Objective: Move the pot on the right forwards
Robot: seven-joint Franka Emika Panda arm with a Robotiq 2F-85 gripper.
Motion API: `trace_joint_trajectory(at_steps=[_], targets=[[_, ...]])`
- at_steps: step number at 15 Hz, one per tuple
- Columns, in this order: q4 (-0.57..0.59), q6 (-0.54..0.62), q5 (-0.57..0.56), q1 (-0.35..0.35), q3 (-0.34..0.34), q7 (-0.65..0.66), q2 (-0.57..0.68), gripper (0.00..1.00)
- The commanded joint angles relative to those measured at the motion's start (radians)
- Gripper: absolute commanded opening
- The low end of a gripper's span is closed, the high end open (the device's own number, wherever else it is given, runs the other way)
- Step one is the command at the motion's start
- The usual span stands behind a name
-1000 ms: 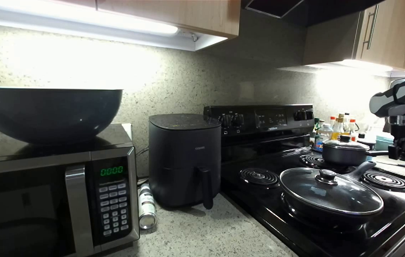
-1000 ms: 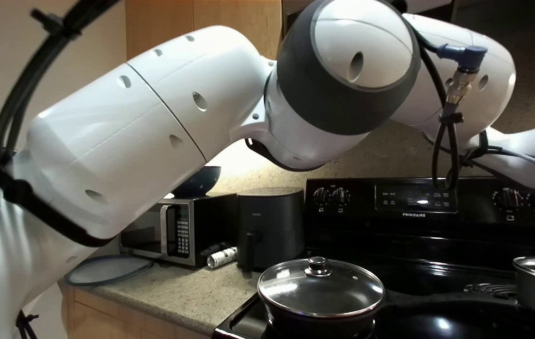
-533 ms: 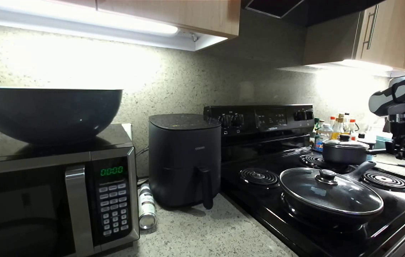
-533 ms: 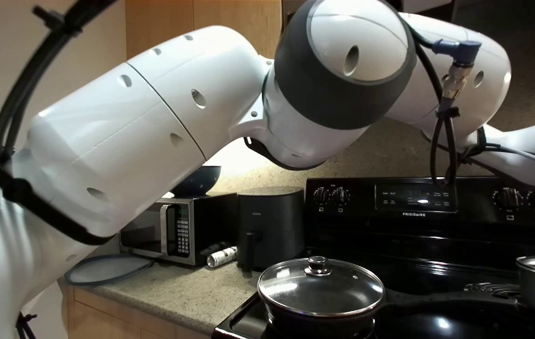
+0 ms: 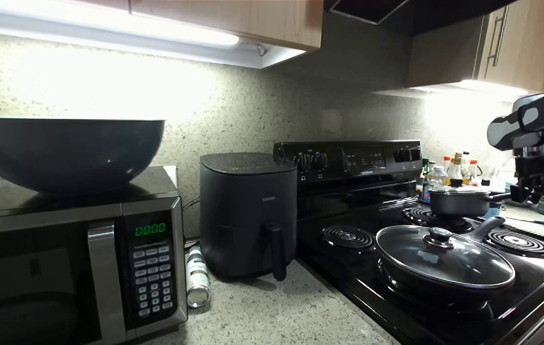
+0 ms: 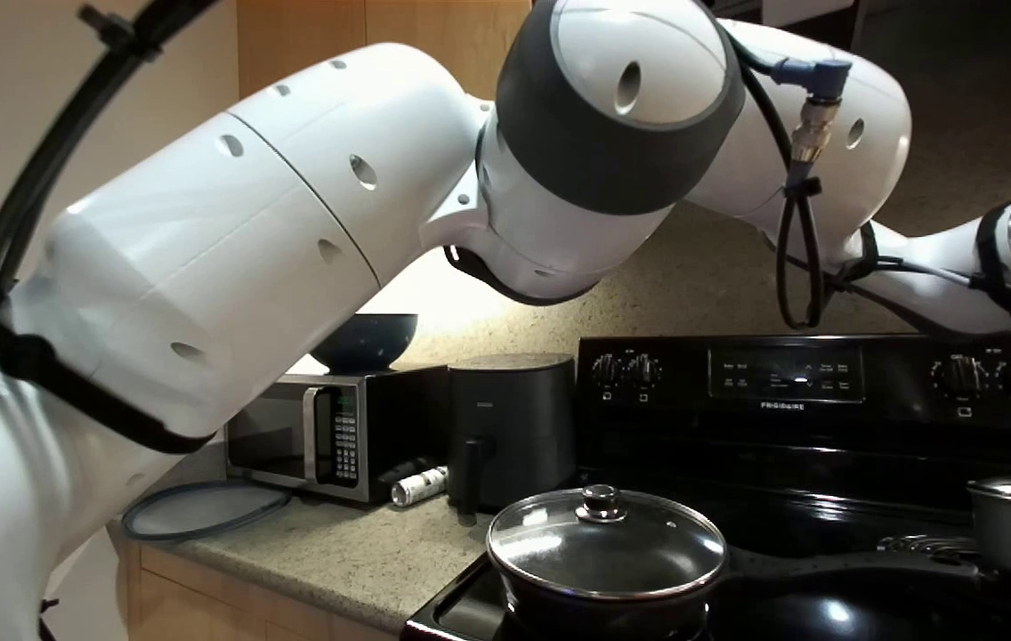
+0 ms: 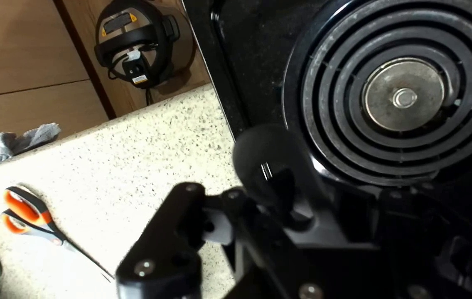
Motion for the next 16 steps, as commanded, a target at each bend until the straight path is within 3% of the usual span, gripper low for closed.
trace_joint_trajectory(at_steps=[1, 3, 4, 6, 11, 12, 15, 16], targets=[[-0.098, 0.041, -0.022, 0.039, -0.023, 0.030, -0.062, 0.01], [-0.111, 0.053, -0.034, 0.058, -0.036, 0.029, -0.059, 0.01], [-0.110, 0.039, -0.044, 0.069, -0.039, 0.019, -0.053, 0.26], [-0.112, 0.010, -0.060, 0.088, -0.045, 0.011, -0.041, 0.31], [-0.123, -0.042, -0.112, 0.134, -0.058, 0.022, -0.019, 0.64], [-0.101, -0.027, -0.079, 0.108, -0.037, 0.002, -0.006, 0.44], [-0.100, -0.035, -0.084, 0.123, -0.044, 0.002, -0.004, 0.63], [-0.100, -0.035, -0.085, 0.123, -0.046, 0.002, -0.003, 0.64]])
